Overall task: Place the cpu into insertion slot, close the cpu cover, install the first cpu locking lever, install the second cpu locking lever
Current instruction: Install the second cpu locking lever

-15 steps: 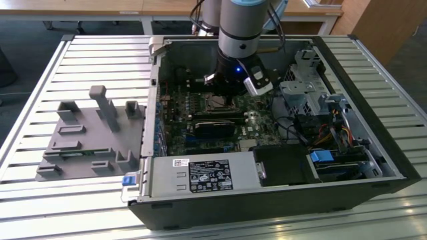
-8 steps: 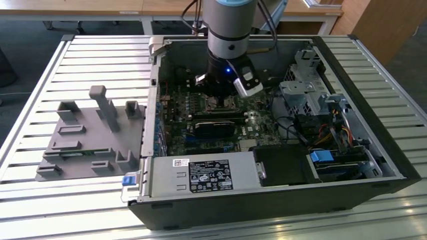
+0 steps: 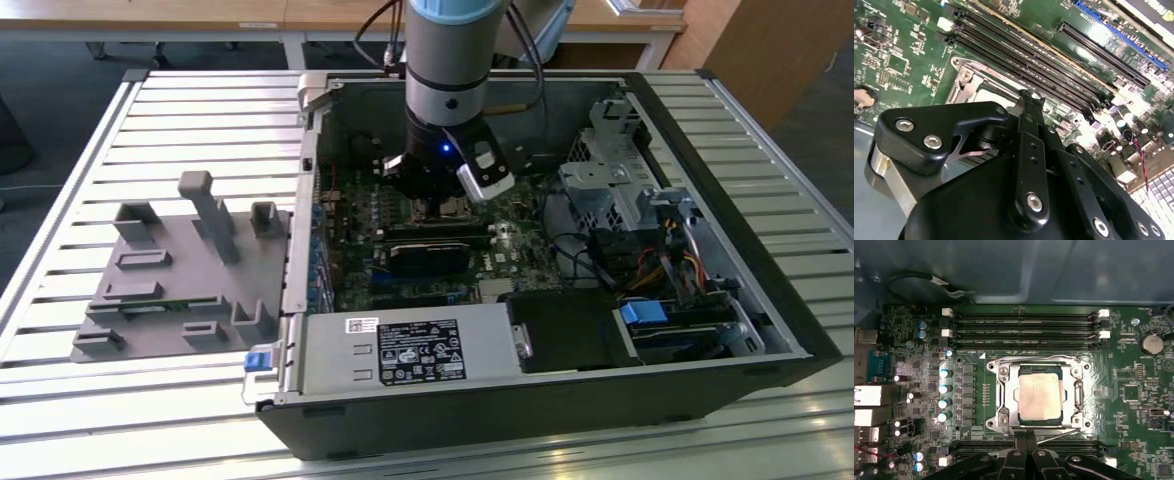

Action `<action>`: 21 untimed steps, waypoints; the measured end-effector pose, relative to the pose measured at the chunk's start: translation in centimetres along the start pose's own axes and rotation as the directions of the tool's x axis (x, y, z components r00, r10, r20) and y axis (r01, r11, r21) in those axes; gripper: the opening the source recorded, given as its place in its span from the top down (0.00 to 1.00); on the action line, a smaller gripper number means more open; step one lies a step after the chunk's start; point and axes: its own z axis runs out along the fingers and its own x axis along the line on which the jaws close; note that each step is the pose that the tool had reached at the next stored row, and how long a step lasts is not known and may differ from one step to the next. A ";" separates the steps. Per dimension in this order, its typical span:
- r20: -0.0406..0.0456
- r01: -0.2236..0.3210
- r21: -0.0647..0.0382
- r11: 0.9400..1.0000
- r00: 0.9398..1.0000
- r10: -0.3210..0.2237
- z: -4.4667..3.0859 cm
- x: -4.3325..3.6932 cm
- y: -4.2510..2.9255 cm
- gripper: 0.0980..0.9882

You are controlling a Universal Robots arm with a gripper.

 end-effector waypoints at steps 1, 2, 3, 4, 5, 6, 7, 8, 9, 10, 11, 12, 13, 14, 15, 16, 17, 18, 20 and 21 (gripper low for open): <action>0.000 0.000 0.000 1.000 1.000 0.000 0.18 0.02 -0.02 0.99; 0.000 0.000 0.000 1.000 1.000 0.000 0.36 0.04 -0.04 0.99; 0.000 0.000 0.000 1.000 1.000 0.000 0.50 0.06 -0.05 0.99; 0.000 0.000 -0.001 1.000 1.000 0.000 0.59 0.08 -0.06 0.99; 0.000 0.000 -0.006 1.000 1.000 0.000 0.61 0.11 -0.09 0.99; 0.000 0.000 -0.015 1.000 1.000 0.000 0.63 0.14 -0.16 0.99; 0.000 -0.001 -0.022 1.000 1.000 0.001 0.64 0.16 -0.24 0.99; 0.000 -0.001 -0.026 1.000 1.000 0.001 0.63 0.17 -0.36 0.99; 0.000 -0.001 -0.029 1.000 1.000 0.001 0.63 0.21 -0.49 0.99; 0.000 -0.001 -0.031 1.000 1.000 0.001 0.62 0.29 -0.58 0.99; -0.001 -0.001 -0.033 0.999 1.000 0.001 0.62 0.40 -0.66 0.99; -0.001 -0.001 -0.035 0.999 1.000 0.001 0.61 0.55 -0.72 0.99; -0.001 -0.001 -0.037 0.999 1.000 0.001 0.61 0.71 -0.78 0.99; -0.001 -0.001 -0.040 0.999 1.000 0.001 0.60 0.89 -0.84 0.99; -0.001 -0.001 -0.042 0.999 1.000 0.001 0.60 1.07 -0.90 0.99; -0.001 -0.001 -0.045 0.999 1.000 0.001 0.60 1.28 -0.95 0.99; -0.001 -0.001 -0.047 0.999 1.000 0.001 0.61 1.46 -0.98 0.99; -0.001 -0.001 -0.048 0.999 1.000 0.001 0.65 1.60 -1.00 0.99; -0.001 -0.001 -0.050 0.999 1.000 0.001 0.84 1.73 -1.02 0.99; -0.001 -0.001 -0.051 0.999 1.000 0.001 0.90 1.75 -1.05 0.99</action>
